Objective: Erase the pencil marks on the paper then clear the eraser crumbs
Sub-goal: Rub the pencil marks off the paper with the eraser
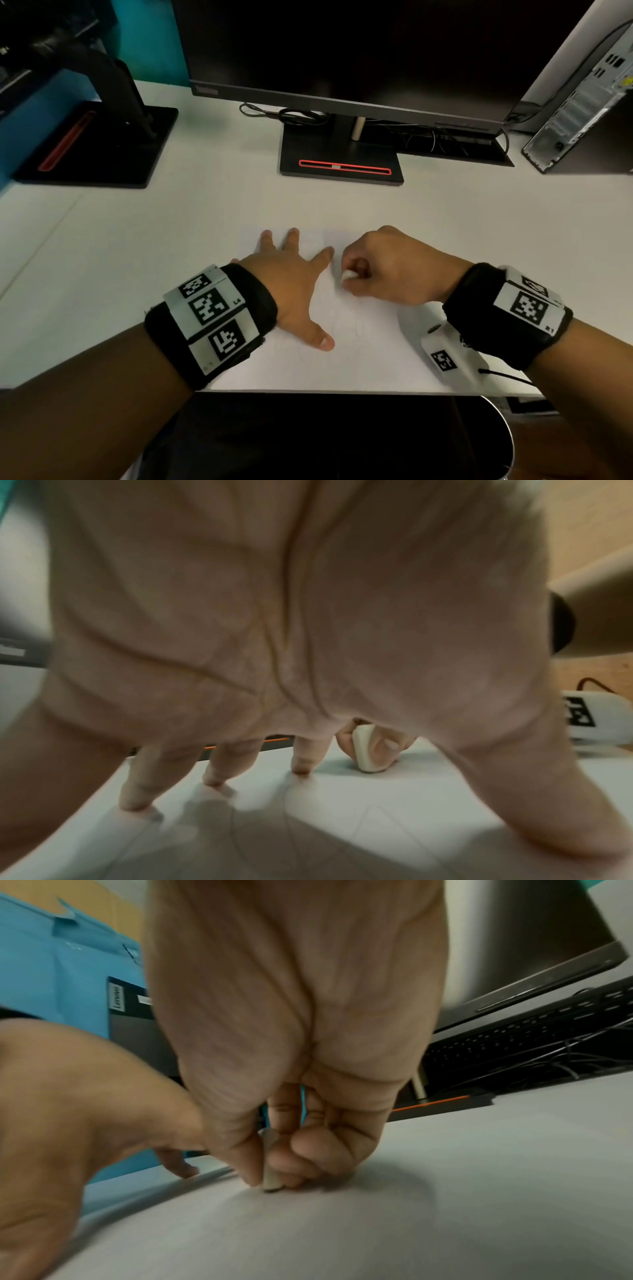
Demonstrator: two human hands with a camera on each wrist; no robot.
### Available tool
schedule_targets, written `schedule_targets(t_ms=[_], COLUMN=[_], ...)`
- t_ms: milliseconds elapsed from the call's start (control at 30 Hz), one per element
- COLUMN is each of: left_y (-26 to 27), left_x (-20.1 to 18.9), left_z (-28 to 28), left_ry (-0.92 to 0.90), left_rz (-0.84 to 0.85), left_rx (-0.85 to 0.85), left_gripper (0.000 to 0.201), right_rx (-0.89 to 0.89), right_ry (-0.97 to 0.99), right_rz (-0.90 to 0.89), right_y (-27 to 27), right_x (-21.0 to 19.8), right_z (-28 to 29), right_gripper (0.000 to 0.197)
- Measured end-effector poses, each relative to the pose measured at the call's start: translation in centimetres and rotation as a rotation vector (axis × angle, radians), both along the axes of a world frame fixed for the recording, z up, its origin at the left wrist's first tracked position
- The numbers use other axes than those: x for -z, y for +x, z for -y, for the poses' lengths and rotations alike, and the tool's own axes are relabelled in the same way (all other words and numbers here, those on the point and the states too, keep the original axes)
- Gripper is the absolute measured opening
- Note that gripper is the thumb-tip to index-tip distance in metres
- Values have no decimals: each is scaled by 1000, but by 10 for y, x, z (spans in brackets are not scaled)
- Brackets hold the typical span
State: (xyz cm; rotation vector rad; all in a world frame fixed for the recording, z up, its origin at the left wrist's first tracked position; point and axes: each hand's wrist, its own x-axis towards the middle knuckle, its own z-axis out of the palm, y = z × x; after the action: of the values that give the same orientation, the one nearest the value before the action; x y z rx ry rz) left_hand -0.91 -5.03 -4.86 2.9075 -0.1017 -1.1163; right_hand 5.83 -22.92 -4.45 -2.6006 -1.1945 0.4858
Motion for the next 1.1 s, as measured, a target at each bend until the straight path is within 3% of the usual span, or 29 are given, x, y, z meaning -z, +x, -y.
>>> schedule_targets(t_ms=[167, 333, 467, 600, 767, 900, 1100], left_y=[-1, -1, -1, 0, -1, -1, -2], left_x=[0, 0, -1, 0, -1, -1, -1], left_z=[0, 0, 0, 0, 1, 2, 0], left_ry=[-10, -8, 8, 17, 25, 19, 13], left_rz=[-1, 1, -4, -10, -18, -25, -14], left_rx=[-3, -6, 4, 4, 10, 0, 1], left_gripper=[138, 138, 138, 138, 141, 142, 142], right_rx=[92, -31, 52, -82, 41, -92, 5], right_ry=[11, -7, -16, 8, -4, 9, 33], right_rz=[80, -56, 65, -38, 58, -35, 27], right_y=[20, 4, 22, 2, 23, 2, 19], right_x=[-3, -5, -7, -5, -7, -4, -4], right_z=[0, -4, -1, -8, -3, -11, -10], right_gripper=[22, 21, 22, 21, 25, 20, 20])
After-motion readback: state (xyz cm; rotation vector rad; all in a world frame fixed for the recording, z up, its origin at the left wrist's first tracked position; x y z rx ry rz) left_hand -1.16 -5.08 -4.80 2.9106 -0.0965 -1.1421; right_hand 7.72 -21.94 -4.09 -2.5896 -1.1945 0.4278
